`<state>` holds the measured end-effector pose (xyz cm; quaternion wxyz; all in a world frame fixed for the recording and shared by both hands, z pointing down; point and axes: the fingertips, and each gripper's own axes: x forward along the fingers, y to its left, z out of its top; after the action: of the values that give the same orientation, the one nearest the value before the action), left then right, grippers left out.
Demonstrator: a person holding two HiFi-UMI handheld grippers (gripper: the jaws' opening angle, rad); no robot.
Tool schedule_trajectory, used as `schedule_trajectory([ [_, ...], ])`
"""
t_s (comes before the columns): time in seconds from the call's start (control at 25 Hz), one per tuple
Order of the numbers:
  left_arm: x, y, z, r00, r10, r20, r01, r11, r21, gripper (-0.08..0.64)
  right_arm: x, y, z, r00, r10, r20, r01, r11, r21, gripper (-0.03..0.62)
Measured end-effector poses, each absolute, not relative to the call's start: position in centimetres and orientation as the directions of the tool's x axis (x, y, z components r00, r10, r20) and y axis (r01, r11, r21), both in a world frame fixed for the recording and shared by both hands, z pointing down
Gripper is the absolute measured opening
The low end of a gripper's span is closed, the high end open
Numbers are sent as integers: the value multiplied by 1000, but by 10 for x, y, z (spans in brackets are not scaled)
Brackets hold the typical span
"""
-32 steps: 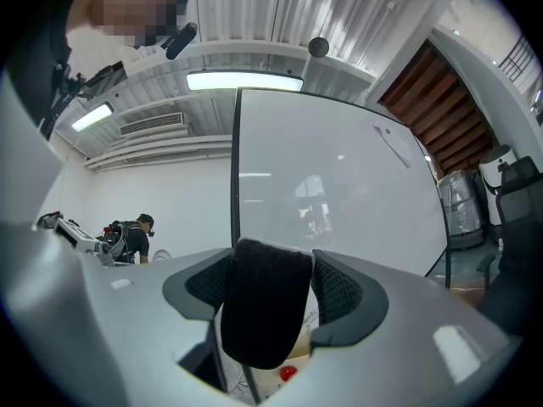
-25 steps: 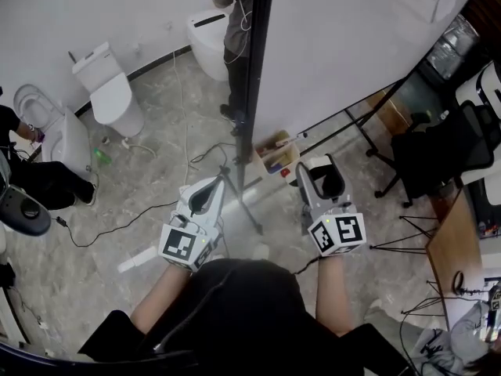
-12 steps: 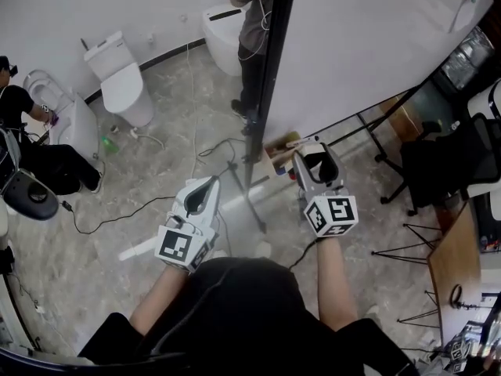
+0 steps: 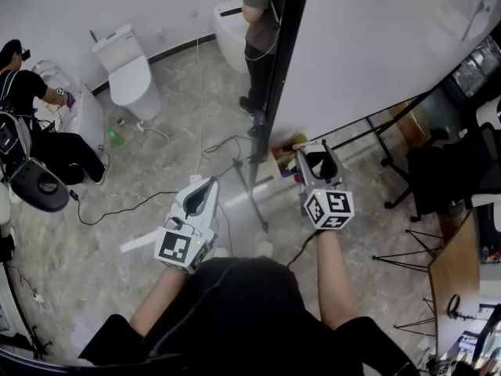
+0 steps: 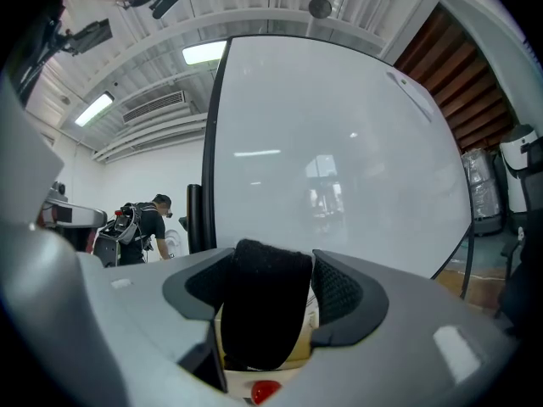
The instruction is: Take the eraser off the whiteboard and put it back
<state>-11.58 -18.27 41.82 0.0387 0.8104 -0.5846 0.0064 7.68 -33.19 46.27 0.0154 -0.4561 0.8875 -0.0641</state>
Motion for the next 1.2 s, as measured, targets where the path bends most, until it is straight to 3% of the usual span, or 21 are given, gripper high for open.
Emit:
schedule_trajectory([
  [0.52,-114,-184,420,303,-950,71,-953,-300,49,5,65,-345,472,-589,-808,21,-804,583,-115,293],
  [1.2,-115,-185,424,291,-953,81,-956,-288,49,5,55,-341,508,-619,-780,95,-785,617,-50,296],
])
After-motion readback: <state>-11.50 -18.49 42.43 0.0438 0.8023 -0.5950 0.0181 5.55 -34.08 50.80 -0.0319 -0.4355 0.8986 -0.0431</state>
